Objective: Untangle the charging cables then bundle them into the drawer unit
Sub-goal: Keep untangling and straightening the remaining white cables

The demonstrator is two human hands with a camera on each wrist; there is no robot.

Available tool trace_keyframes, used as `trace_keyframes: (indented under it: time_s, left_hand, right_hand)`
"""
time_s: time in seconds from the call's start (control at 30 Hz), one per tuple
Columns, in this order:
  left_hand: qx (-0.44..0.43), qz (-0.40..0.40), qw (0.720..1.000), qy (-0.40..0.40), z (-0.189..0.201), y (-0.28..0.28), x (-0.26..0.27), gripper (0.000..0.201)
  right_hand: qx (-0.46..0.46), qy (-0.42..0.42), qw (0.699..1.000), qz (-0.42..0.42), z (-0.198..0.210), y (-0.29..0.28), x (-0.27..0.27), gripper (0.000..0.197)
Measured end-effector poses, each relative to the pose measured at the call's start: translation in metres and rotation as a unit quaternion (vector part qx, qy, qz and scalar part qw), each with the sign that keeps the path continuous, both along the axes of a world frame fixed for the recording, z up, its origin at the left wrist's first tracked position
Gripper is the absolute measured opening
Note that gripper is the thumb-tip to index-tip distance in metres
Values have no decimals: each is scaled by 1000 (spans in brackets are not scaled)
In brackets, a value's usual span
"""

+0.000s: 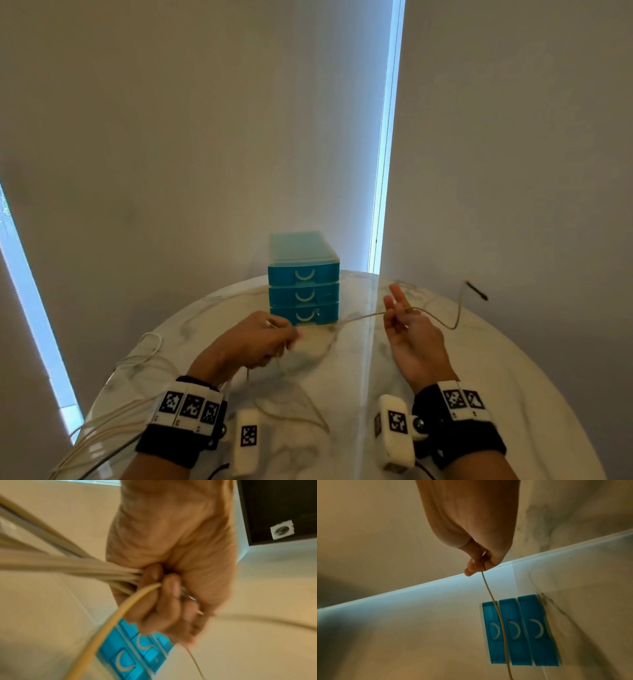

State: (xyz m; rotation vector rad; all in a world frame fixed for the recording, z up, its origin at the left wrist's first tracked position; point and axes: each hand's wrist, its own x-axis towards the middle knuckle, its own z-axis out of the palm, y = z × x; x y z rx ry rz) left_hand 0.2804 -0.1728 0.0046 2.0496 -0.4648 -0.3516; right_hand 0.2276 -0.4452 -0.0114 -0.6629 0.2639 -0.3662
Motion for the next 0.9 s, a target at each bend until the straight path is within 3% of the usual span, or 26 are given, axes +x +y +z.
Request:
trace_keyframes:
  time_s: [0.1, 0.2, 0.3, 0.4, 0.53, 0.6, 0.63, 0.67, 0.73, 0.77, 0.8, 0.9]
  left_hand:
    - [-85, 154, 984, 20, -16, -1, 16, 31]
    - [-127, 193, 972, 25, -19, 0, 19, 41]
    - [-187, 252, 949, -41, -14, 2, 15, 44]
    - [-295, 336, 885, -133, -6, 14, 16, 43]
    - [-451, 348, 795, -207, 9, 24, 12, 47]
    - [-460, 338, 778, -263, 15, 20, 5, 50]
    - [-456, 334, 773, -289, 17, 19, 2, 52]
    - [-452, 334, 767, -308, 18, 18, -1, 54]
    - [-450, 340, 756, -333, 19, 17, -5, 57]
    - [-451, 341, 750, -341, 20, 18, -6, 58]
    - [-452, 343, 746, -349, 20, 18, -6, 58]
    - [-435, 335, 756, -356, 20, 16, -5, 56]
  right_hand:
    - [-46, -13, 999, 20, 2, 19, 3, 26]
    - [-76, -24, 996, -35, 7, 33, 5, 23]
    - [-45, -32, 990, -129, 19, 19, 9, 23]
    - [17, -32, 968, -249, 33, -16, 12, 37]
    - [82, -89, 920, -374, 88, -25, 34, 43]
    - [8, -115, 945, -307, 124, 21, 52, 35]
    - [-95, -131, 967, -197, 138, 58, 56, 31]
    - [-240, -133, 960, -48, 144, 96, 58, 30]
    - [-495, -120, 841, 184, 143, 155, 54, 36]
    - [-541, -127, 802, 217, 139, 168, 54, 37]
    - [-543, -142, 800, 215, 136, 171, 52, 36]
    - [-461, -168, 855, 168, 121, 140, 35, 31]
